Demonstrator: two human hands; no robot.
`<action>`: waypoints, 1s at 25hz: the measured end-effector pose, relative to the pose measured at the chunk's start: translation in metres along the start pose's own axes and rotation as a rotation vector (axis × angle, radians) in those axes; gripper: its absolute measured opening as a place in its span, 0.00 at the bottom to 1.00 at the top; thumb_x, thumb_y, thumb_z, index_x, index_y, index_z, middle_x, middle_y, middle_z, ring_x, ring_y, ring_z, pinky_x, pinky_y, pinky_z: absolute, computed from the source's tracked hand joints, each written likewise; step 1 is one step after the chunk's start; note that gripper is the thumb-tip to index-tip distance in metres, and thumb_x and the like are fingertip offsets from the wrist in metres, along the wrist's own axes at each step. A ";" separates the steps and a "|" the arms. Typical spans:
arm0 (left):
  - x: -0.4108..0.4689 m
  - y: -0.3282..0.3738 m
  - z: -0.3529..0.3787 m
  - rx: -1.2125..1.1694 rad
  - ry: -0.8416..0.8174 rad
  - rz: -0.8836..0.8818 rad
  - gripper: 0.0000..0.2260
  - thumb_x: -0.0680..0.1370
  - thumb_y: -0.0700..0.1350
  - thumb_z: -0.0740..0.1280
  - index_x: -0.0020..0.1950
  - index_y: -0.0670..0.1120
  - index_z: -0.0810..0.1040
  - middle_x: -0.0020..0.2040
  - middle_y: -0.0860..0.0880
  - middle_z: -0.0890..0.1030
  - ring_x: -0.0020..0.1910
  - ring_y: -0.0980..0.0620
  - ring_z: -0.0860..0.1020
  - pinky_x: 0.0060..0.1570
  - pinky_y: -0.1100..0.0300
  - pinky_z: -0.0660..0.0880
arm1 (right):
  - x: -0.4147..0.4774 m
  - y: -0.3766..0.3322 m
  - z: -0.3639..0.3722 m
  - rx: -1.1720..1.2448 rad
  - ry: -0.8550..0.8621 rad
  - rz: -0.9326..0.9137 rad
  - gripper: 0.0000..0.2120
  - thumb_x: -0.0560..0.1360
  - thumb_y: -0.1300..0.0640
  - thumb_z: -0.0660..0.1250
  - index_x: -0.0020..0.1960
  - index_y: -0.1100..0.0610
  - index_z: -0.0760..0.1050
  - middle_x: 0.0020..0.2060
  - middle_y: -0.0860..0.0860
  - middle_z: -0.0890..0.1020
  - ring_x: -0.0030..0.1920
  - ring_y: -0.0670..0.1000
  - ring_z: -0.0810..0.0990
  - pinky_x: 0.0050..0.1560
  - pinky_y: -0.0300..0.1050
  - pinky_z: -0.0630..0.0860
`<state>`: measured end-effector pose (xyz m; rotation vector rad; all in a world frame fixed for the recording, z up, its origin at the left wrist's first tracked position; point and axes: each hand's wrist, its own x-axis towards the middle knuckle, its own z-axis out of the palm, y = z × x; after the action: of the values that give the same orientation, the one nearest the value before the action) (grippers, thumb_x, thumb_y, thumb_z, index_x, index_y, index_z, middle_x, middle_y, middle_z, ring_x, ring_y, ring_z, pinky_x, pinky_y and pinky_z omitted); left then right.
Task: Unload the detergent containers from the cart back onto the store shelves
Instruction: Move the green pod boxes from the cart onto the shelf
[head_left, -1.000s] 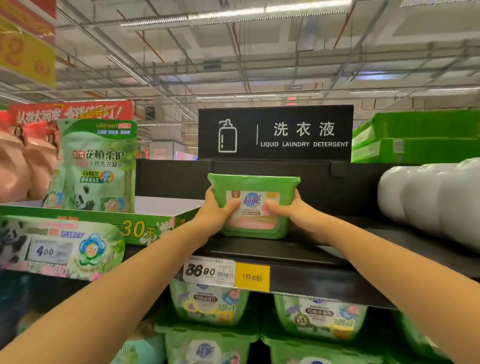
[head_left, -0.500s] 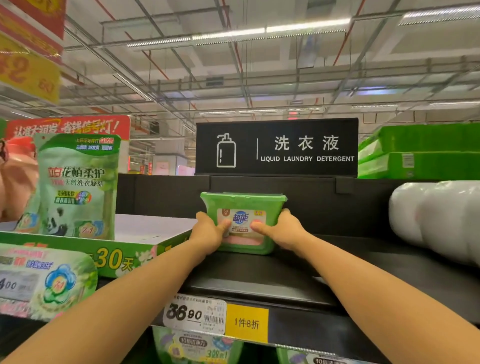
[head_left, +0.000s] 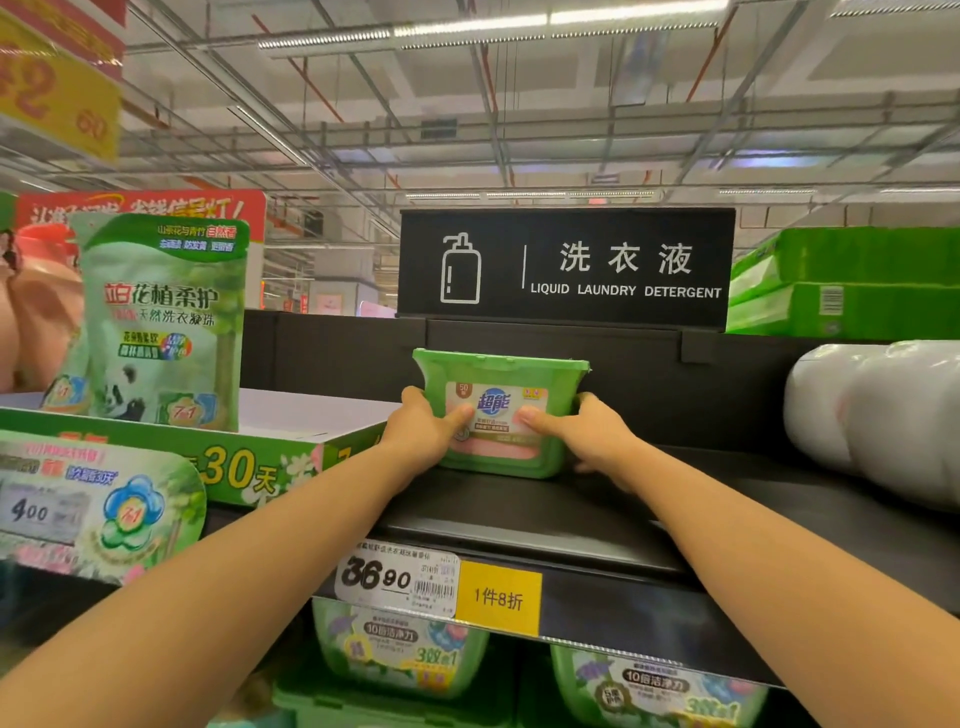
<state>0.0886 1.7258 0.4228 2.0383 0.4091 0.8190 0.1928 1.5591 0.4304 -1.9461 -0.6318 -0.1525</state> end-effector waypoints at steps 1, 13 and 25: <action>0.000 -0.001 0.000 0.010 0.004 -0.001 0.24 0.78 0.53 0.66 0.66 0.41 0.63 0.65 0.42 0.75 0.62 0.42 0.75 0.60 0.47 0.74 | -0.002 0.000 0.000 0.004 0.002 0.001 0.34 0.67 0.39 0.74 0.64 0.57 0.68 0.61 0.52 0.77 0.54 0.52 0.76 0.45 0.46 0.75; -0.074 0.027 -0.021 -0.393 0.085 0.090 0.10 0.77 0.39 0.66 0.58 0.47 0.78 0.55 0.48 0.82 0.50 0.54 0.81 0.47 0.60 0.79 | -0.095 -0.040 -0.049 0.480 0.306 -0.181 0.03 0.75 0.62 0.67 0.47 0.55 0.77 0.43 0.55 0.84 0.35 0.46 0.81 0.37 0.37 0.75; -0.270 -0.058 0.022 -0.717 -0.518 0.152 0.09 0.77 0.41 0.67 0.45 0.54 0.83 0.35 0.53 0.83 0.35 0.58 0.79 0.33 0.67 0.75 | -0.357 0.055 -0.045 0.355 0.433 -0.123 0.06 0.76 0.62 0.64 0.45 0.57 0.79 0.29 0.50 0.81 0.26 0.44 0.75 0.29 0.33 0.72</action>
<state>-0.0921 1.5938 0.2587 1.5203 -0.3035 0.4038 -0.0766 1.3733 0.2717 -1.4696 -0.4526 -0.4903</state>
